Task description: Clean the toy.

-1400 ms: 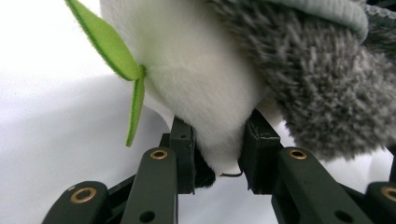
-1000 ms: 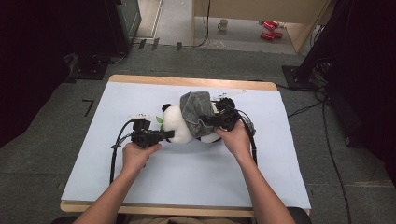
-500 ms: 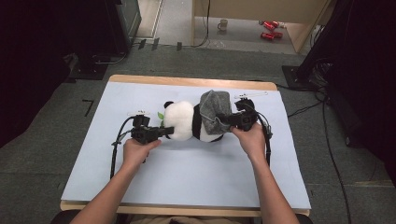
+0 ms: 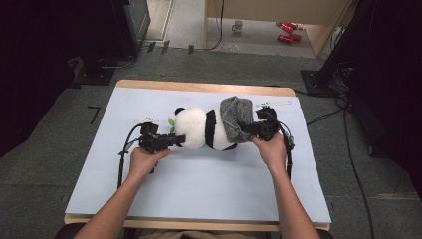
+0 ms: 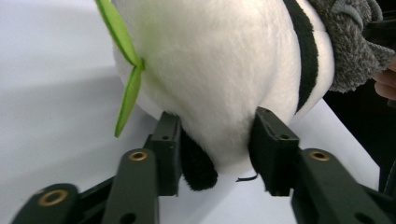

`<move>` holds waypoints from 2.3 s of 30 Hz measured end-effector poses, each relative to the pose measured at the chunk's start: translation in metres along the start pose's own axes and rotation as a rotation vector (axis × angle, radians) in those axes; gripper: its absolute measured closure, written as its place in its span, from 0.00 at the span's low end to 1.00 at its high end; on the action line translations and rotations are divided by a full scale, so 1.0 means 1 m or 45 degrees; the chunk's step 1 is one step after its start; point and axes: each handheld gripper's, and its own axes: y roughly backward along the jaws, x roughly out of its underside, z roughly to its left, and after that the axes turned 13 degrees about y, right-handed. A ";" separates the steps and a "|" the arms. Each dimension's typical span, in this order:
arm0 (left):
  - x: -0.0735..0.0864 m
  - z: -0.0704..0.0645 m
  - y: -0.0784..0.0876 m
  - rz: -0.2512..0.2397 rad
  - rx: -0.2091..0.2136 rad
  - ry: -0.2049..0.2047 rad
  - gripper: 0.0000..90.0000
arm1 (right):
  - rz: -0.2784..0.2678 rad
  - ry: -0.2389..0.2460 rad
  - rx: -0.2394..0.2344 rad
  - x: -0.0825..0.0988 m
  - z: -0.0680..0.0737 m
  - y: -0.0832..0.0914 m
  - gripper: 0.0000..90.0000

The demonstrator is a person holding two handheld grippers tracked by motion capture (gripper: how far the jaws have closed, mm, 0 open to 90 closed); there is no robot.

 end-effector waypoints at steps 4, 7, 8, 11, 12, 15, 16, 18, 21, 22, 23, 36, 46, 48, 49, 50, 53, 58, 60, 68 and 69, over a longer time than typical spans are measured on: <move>0.004 -0.004 0.004 -0.043 -0.057 -0.185 0.50 | -0.001 0.006 0.015 -0.001 -0.002 -0.001 0.90; 0.006 -0.006 0.007 -0.074 -0.056 -0.300 0.40 | -0.011 0.005 0.010 -0.002 -0.004 -0.003 0.90; 0.006 -0.005 0.007 -0.075 -0.054 -0.326 0.40 | -0.013 0.007 0.009 -0.002 -0.004 -0.004 0.90; 0.008 -0.005 0.003 -0.069 -0.065 -0.361 0.36 | -0.013 0.007 0.019 -0.004 -0.005 -0.005 0.89; 0.009 -0.005 0.001 -0.065 -0.062 -0.361 0.37 | -0.017 0.008 0.027 -0.005 -0.005 -0.005 0.89; 0.011 -0.005 -0.008 -0.066 -0.071 -0.389 0.37 | -0.024 0.006 0.036 -0.005 -0.007 -0.007 0.89; 0.012 -0.003 -0.010 -0.077 -0.075 -0.400 0.37 | -0.028 0.004 0.036 -0.005 -0.008 -0.008 0.89; 0.012 -0.001 -0.015 -0.102 -0.080 -0.404 0.37 | -0.036 -0.009 0.037 -0.005 -0.009 -0.008 0.89; 0.013 -0.001 -0.020 -0.116 -0.107 -0.411 0.39 | -0.052 -0.013 0.033 -0.005 -0.010 -0.008 0.89; 0.013 -0.001 -0.020 -0.112 -0.117 -0.405 0.41 | -0.056 -0.015 0.024 -0.006 -0.009 -0.007 0.90; 0.013 -0.001 -0.021 -0.110 -0.128 -0.383 0.45 | -0.055 -0.019 0.015 -0.007 -0.009 -0.006 0.90; 0.010 -0.019 -0.014 -0.043 -0.126 -0.265 0.81 | -0.161 0.066 -0.142 -0.036 0.035 0.013 0.91; 0.012 -0.040 -0.003 -0.002 -0.049 -0.228 0.83 | -0.139 0.174 -0.319 -0.045 0.084 -0.008 0.91; 0.013 -0.044 -0.002 -0.001 -0.042 -0.243 0.83 | -0.127 0.198 -0.352 -0.044 0.094 -0.015 0.91; 0.014 -0.045 -0.002 -0.003 -0.039 -0.244 0.83 | -0.118 0.208 -0.362 -0.044 0.098 -0.020 0.91; 0.014 -0.046 -0.002 -0.007 -0.038 -0.247 0.83 | -0.107 0.214 -0.373 -0.042 0.101 -0.025 0.90; 0.016 -0.048 -0.002 -0.004 -0.045 -0.251 0.83 | -0.025 0.235 -0.322 -0.034 0.103 -0.046 0.90; 0.016 -0.042 -0.006 0.032 -0.086 -0.239 0.83 | 0.016 0.267 -0.264 -0.026 0.094 -0.057 0.90; 0.016 -0.041 -0.006 0.033 -0.092 -0.235 0.83 | 0.035 0.291 -0.223 -0.027 0.094 -0.055 0.90; 0.011 -0.031 -0.003 0.041 -0.095 -0.197 0.83 | 0.077 0.262 -0.085 -0.024 0.069 -0.045 0.90; 0.011 -0.031 -0.003 0.043 -0.095 -0.197 0.83 | 0.074 0.257 -0.083 -0.023 0.065 -0.043 0.90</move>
